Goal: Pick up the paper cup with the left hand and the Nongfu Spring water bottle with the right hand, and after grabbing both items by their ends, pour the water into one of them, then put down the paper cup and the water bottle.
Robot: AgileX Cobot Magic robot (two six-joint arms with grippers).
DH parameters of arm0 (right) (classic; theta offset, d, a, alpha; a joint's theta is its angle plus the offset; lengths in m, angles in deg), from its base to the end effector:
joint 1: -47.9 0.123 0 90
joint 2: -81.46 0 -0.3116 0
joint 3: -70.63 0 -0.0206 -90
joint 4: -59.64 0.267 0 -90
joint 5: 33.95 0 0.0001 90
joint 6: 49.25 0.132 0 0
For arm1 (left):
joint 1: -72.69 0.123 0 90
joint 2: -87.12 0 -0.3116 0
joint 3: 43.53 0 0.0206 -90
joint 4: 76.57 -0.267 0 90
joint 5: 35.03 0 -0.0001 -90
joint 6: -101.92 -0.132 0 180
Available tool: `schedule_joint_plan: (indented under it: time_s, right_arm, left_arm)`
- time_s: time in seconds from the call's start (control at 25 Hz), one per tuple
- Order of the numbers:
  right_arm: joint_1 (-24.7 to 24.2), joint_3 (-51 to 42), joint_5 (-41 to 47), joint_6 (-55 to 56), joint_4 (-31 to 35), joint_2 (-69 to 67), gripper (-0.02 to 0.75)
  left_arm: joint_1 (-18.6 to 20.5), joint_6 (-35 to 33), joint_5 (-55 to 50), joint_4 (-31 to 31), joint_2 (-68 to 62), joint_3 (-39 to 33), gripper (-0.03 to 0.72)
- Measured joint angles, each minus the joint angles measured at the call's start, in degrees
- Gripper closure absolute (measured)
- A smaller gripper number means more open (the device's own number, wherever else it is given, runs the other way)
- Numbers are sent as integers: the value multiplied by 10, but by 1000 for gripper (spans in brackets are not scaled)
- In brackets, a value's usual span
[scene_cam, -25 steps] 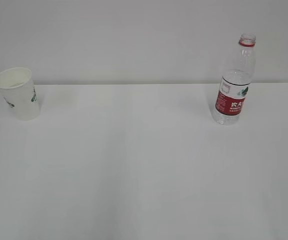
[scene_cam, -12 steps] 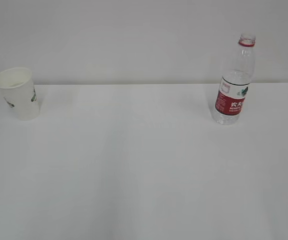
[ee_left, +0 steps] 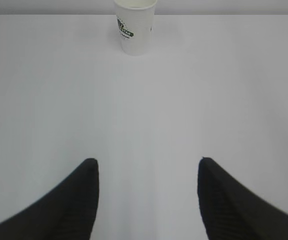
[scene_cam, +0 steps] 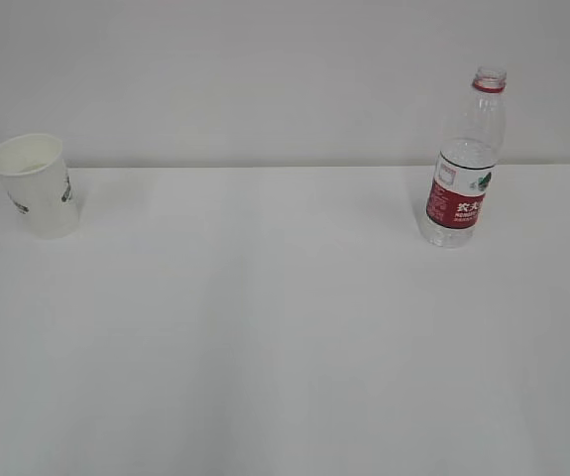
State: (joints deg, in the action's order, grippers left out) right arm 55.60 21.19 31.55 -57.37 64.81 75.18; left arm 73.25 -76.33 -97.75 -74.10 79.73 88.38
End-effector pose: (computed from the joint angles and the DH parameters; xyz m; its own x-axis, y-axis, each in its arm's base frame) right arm 0.0103 0.0123 0.2564 -0.4884 -0.1707 -0.8557 -0.2553 0.9657 -0.0469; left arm 0.0156 -0.0049 0.2690 -0.4728 -0.0549 -0.8795 0.0002 0.9981 -0.0624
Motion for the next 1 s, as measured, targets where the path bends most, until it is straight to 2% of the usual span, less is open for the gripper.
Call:
schedule_joint_plan:
  time_s: [0.36, 1.0]
  right_arm:
    - [-36, 0, 0, 0, 0, 0, 148]
    - [-37, 0, 0, 0, 1, 0, 148]
  left_arm:
    - [14, 0, 0, 0, 0, 0, 235]
    - [18, 0, 0, 0, 0, 0, 235]
